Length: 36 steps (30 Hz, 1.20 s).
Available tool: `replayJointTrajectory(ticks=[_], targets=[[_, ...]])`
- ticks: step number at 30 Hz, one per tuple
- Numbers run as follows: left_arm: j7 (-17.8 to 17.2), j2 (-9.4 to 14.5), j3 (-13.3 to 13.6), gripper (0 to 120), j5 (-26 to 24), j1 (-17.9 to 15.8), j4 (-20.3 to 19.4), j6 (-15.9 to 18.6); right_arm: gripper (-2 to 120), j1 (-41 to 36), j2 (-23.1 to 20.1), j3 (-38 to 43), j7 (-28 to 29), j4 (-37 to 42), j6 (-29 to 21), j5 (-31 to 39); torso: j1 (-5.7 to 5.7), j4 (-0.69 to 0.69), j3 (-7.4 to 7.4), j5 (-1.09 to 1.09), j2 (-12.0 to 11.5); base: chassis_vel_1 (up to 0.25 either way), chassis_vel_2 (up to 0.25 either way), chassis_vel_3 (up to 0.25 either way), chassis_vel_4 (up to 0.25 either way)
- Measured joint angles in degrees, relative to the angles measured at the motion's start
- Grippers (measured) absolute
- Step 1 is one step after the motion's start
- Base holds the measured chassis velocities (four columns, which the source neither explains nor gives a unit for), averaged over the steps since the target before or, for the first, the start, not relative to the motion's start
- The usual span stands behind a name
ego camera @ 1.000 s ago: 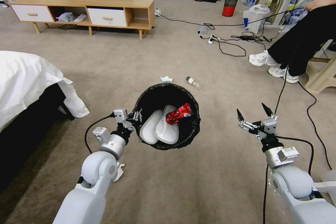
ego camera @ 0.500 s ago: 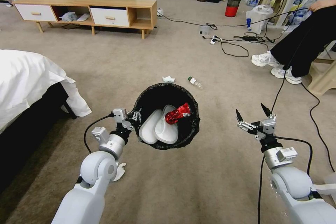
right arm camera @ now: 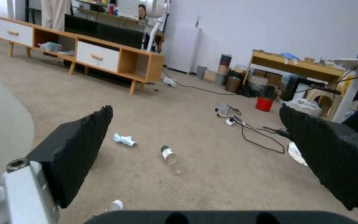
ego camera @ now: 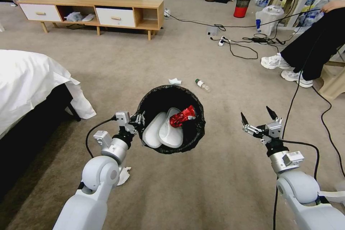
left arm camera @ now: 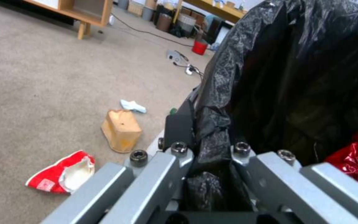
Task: Pick up the trash bin, then pick up the garbage from the floor and place it into the trash bin.
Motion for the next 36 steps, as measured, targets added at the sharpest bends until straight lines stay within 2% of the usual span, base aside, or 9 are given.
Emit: replayJointTrajectory(ticks=[21,36], targets=[[-0.3,0.0,-0.2,3,-0.2,-0.7,0.6,-0.2,100,1.0,0.3,-0.6,-0.1,-1.1,0.2,0.0,0.0,0.0,0.0,0.0,0.0,0.0,0.0,0.0,0.0],[-0.2,0.0,-0.2,3,-0.2,-0.8,1.1,-0.3,100,1.7,0.7,-1.2,-0.1,-1.7,0.2,-0.2,0.0,0.0,0.0,0.0,0.0,0.052,0.055,0.055,0.043]])
